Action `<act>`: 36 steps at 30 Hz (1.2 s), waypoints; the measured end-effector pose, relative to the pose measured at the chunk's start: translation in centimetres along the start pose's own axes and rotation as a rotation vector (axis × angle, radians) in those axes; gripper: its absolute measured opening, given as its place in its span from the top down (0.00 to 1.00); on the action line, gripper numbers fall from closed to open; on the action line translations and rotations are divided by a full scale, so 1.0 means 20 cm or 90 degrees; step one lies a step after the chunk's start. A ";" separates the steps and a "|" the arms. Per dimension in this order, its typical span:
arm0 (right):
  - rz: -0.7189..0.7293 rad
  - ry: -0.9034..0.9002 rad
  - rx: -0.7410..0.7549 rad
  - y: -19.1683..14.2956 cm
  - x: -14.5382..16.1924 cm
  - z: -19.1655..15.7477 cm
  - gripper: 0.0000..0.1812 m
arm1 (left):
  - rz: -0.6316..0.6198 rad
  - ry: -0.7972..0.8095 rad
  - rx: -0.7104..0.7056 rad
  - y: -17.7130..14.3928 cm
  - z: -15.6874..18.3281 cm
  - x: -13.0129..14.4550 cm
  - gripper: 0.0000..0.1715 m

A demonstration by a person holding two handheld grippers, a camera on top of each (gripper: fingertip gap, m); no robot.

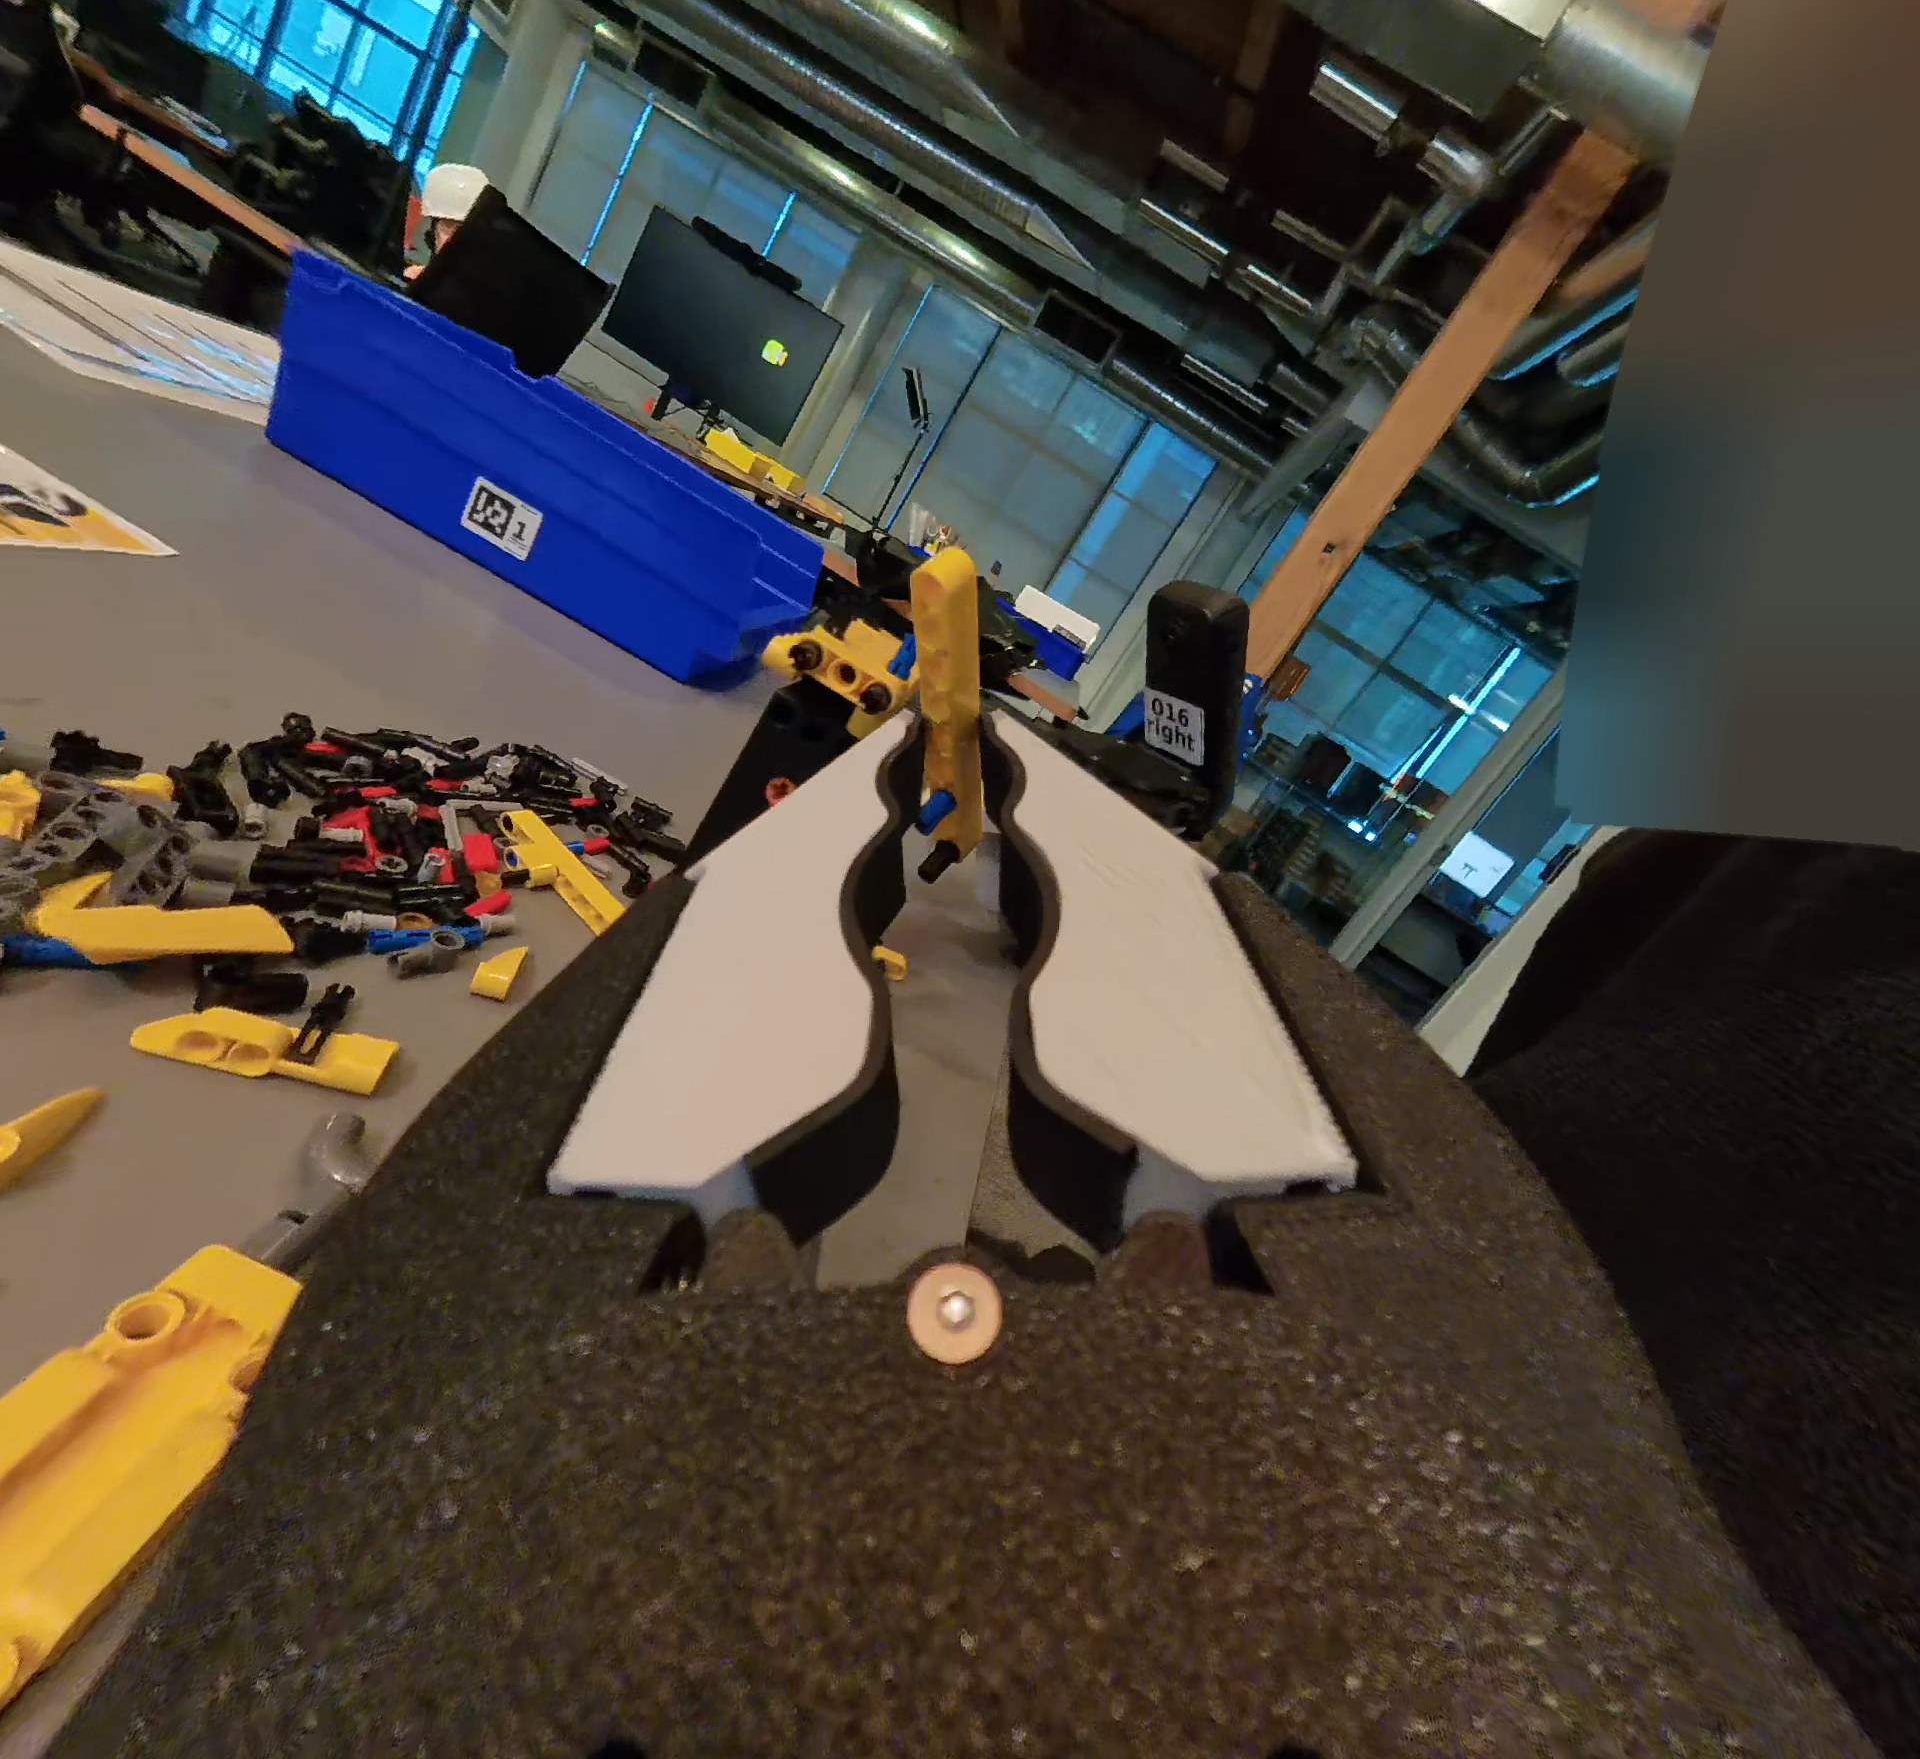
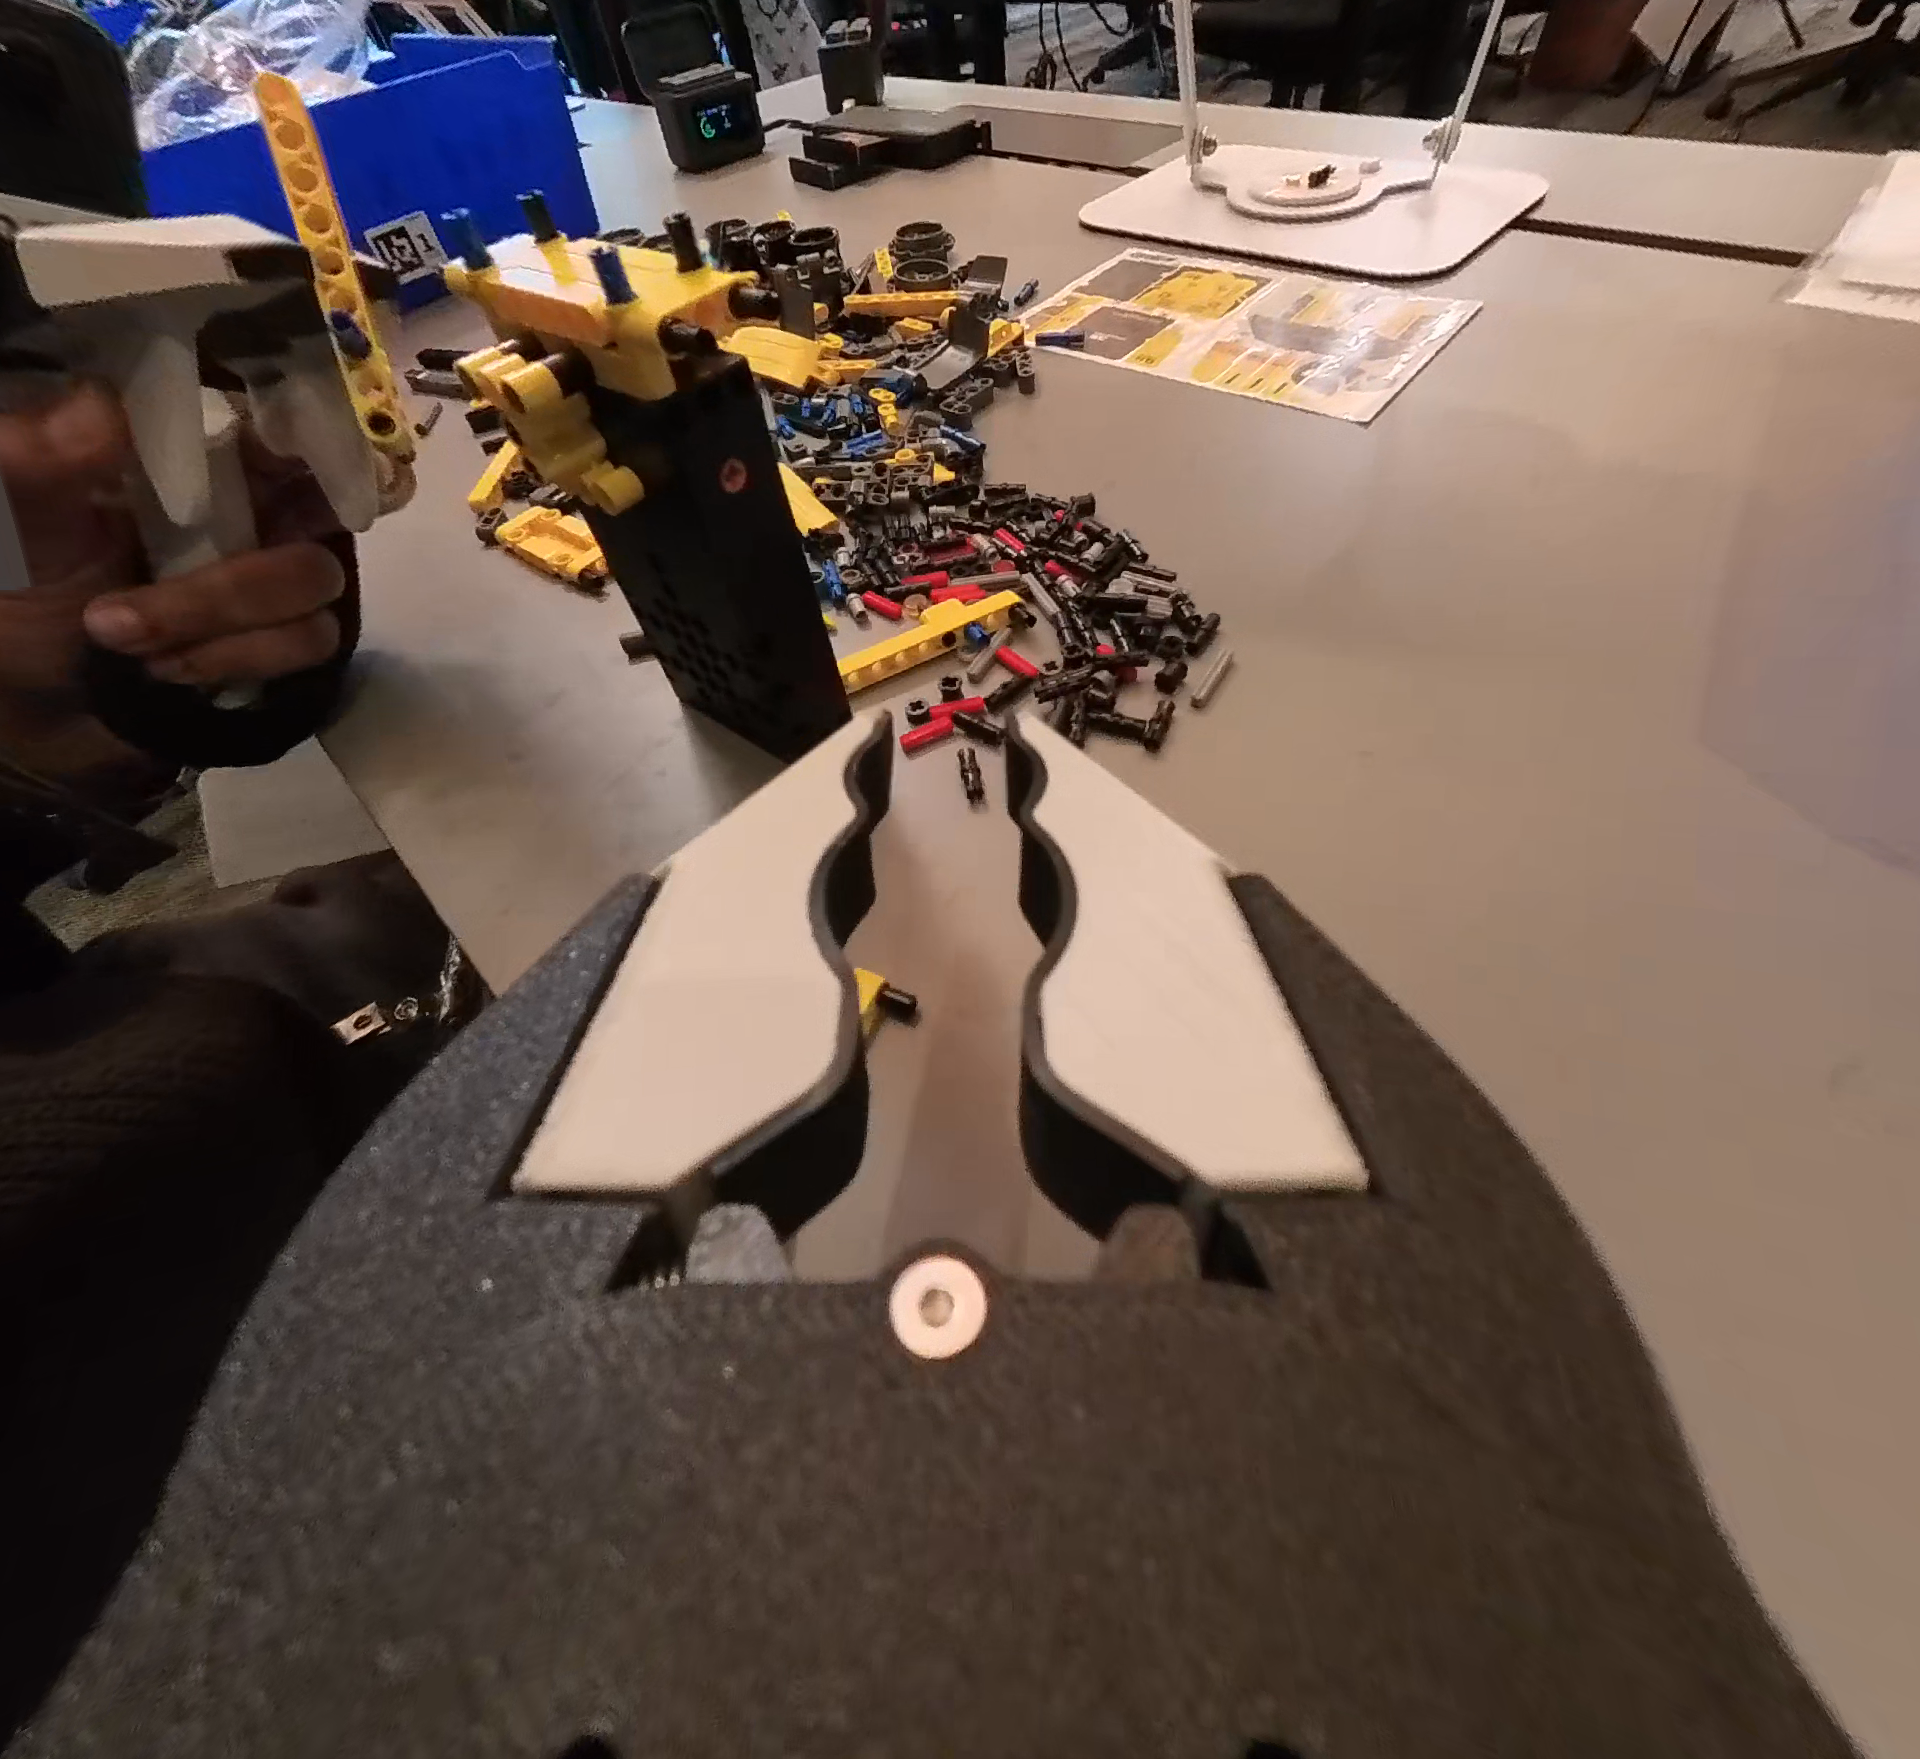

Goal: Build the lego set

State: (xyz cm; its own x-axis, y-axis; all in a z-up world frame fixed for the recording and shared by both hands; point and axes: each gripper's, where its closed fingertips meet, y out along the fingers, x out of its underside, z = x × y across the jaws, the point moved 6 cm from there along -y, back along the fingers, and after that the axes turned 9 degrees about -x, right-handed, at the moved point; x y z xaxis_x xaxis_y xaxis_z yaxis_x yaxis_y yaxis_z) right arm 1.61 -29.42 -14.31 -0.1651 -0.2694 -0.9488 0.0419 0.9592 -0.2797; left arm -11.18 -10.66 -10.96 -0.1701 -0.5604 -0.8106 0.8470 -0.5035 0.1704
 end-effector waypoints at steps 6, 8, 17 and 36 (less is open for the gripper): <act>-0.055 -0.034 0.032 0.04 0.03 -0.01 0.95 | -0.017 -0.025 0.018 0.01 0.00 0.01 0.95; -0.077 -0.051 0.047 0.05 0.04 -0.01 0.96 | -0.019 -0.027 0.022 0.01 0.00 0.01 0.95; -0.112 -0.087 0.091 0.08 0.06 -0.02 0.99 | -0.003 -0.109 0.052 0.00 -0.04 -0.02 0.95; -0.084 -0.081 0.144 0.05 0.04 0.01 1.00 | 0.009 -0.177 0.092 -0.01 -0.07 -0.04 0.95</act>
State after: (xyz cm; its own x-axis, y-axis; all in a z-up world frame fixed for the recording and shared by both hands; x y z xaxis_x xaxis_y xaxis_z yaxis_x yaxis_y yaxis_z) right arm 1.65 -28.66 -15.42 -0.0594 -0.4122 -0.9092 0.2488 0.8759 -0.4134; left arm -10.47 -9.22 -11.08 -0.3067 -0.7162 -0.6269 0.7735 -0.5713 0.2743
